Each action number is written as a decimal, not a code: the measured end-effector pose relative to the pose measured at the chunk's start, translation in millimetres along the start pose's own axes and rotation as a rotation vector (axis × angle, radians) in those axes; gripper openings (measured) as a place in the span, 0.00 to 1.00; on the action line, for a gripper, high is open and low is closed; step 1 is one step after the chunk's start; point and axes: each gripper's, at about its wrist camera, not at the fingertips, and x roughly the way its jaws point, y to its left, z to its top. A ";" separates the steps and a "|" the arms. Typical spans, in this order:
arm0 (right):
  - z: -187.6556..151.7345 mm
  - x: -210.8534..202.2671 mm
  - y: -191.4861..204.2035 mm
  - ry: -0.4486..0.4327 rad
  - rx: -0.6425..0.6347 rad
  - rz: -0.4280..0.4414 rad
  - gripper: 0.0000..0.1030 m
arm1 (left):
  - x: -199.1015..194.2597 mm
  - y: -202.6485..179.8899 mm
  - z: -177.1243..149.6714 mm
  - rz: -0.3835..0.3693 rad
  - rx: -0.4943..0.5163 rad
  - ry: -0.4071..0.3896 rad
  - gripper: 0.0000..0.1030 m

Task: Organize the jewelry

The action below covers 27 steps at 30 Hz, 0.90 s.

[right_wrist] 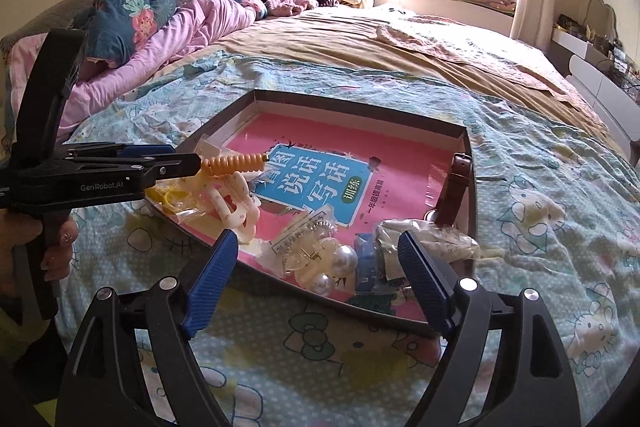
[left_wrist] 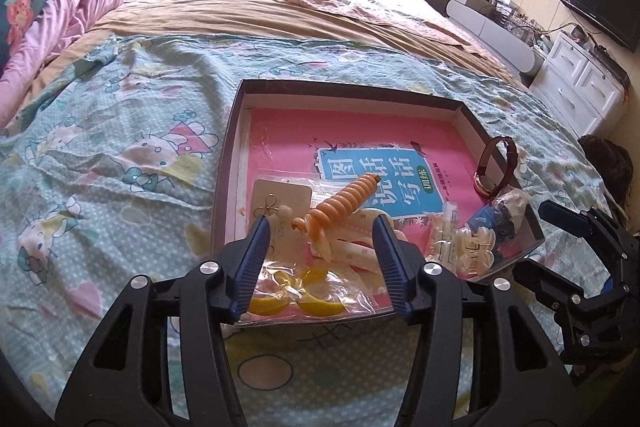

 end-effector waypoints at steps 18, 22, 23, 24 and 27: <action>-16.0 -82.5 2.0 -0.126 0.088 -0.058 0.95 | -82.1 -15.9 -17.1 0.015 0.018 -0.081 0.91; -24.3 -90.5 2.5 -0.126 0.108 -0.074 0.96 | -87.4 -11.7 -32.9 0.033 0.007 -0.069 0.91; -26.3 -91.6 2.8 -0.124 0.113 -0.076 0.96 | -88.3 -10.6 -37.1 0.033 0.002 -0.067 0.91; -28.6 -92.3 2.9 -0.120 0.120 -0.079 0.96 | -89.3 -9.7 -40.2 0.035 0.000 -0.065 0.91; -34.1 -93.0 3.2 -0.110 0.138 -0.087 0.96 | -91.4 -9.1 -51.6 0.045 0.004 -0.061 0.91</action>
